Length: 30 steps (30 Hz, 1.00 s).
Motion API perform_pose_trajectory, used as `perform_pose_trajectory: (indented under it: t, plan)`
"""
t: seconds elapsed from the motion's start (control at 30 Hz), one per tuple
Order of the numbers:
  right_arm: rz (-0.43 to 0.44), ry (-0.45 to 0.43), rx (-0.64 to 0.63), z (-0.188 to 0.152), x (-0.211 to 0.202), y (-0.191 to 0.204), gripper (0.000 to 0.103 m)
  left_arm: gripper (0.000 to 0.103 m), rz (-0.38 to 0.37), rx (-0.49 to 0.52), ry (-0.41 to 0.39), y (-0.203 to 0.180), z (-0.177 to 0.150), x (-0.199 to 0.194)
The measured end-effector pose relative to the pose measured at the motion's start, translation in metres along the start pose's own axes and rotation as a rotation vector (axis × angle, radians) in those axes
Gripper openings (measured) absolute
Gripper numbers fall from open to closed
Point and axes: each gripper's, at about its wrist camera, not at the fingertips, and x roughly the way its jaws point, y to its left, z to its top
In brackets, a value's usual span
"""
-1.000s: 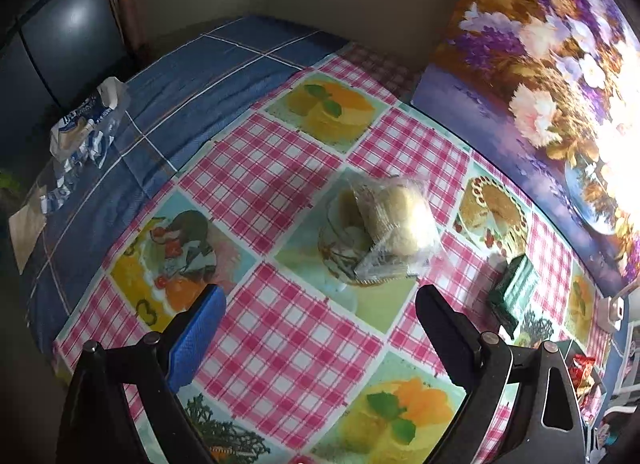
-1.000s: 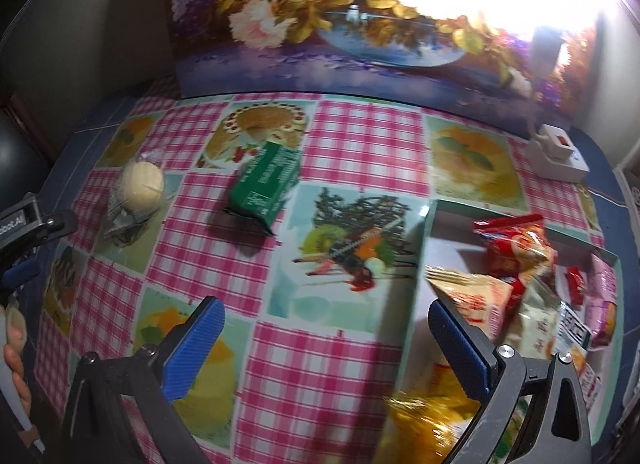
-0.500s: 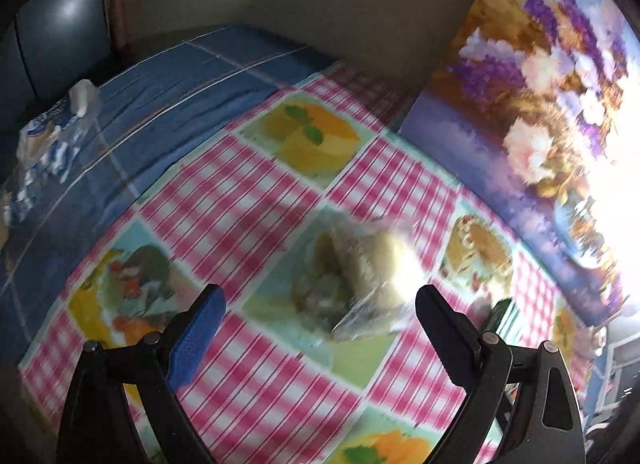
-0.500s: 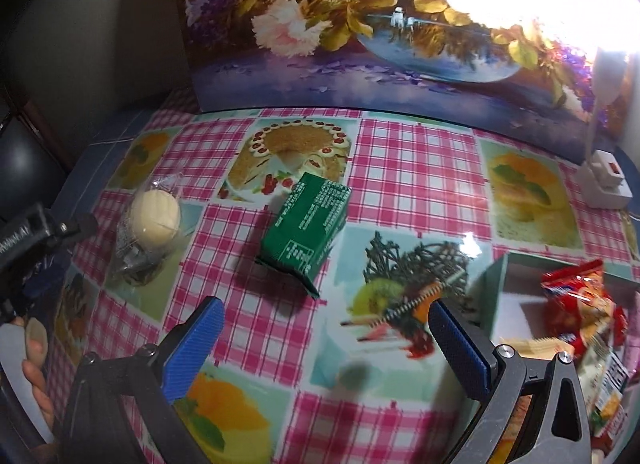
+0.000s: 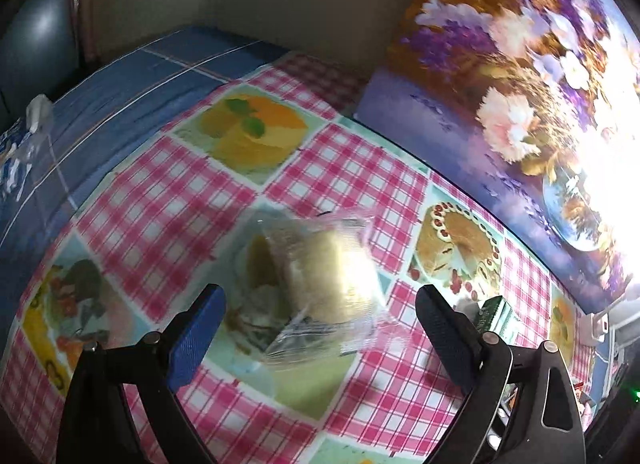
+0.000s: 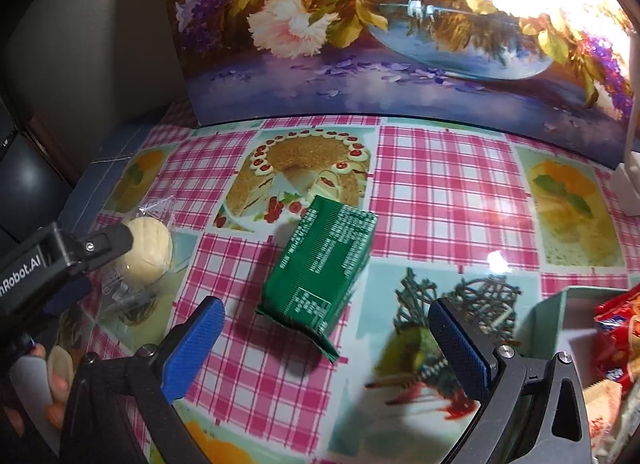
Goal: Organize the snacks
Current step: 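Close the right tool on the green box while the left tool grips the wrapped bun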
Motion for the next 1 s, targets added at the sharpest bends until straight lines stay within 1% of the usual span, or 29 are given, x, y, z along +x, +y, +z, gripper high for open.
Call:
perform_pose_trajectory:
  t: [0.1,0.27,0.33,0.47,0.63,0.73,0.87,0.97,1.0]
  plan:
    - [-0.009,-0.002,-0.019,0.0,0.006,0.004,0.103,0.096,0.011,0.017,-0.01,-0.008,-0.002,0.006]
    - [-0.027,-0.015,-0.031,0.001,0.013,0.008,0.103,0.096,0.029,0.006,-0.01,-0.011,-0.006,0.016]
    - [-0.032,-0.025,-0.041,0.002,0.014,0.01,0.103,0.096,0.03,0.02,-0.007,-0.014,-0.008,0.02]
    - [-0.043,-0.037,-0.054,0.005,0.017,0.012,0.103,0.096,0.059,0.056,-0.007,-0.022,-0.011,0.026]
    - [-0.067,-0.05,-0.07,0.007,0.021,0.013,0.103,0.096,0.058,0.054,-0.013,-0.026,-0.014,0.031]
    - [-0.081,-0.056,-0.073,0.007,0.023,0.014,0.103,0.096,0.073,0.072,-0.022,-0.029,-0.015,0.033]
    - [-0.08,-0.064,-0.069,0.008,0.025,0.016,0.103,0.096,0.076,0.092,-0.033,-0.033,-0.017,0.033]
    - [-0.08,-0.069,-0.064,0.007,0.024,0.014,0.098,0.093,0.078,0.089,-0.034,-0.032,-0.018,0.034]
    - [-0.083,-0.072,-0.06,0.007,0.022,0.013,0.094,0.089,0.076,0.087,-0.035,-0.032,-0.018,0.033]
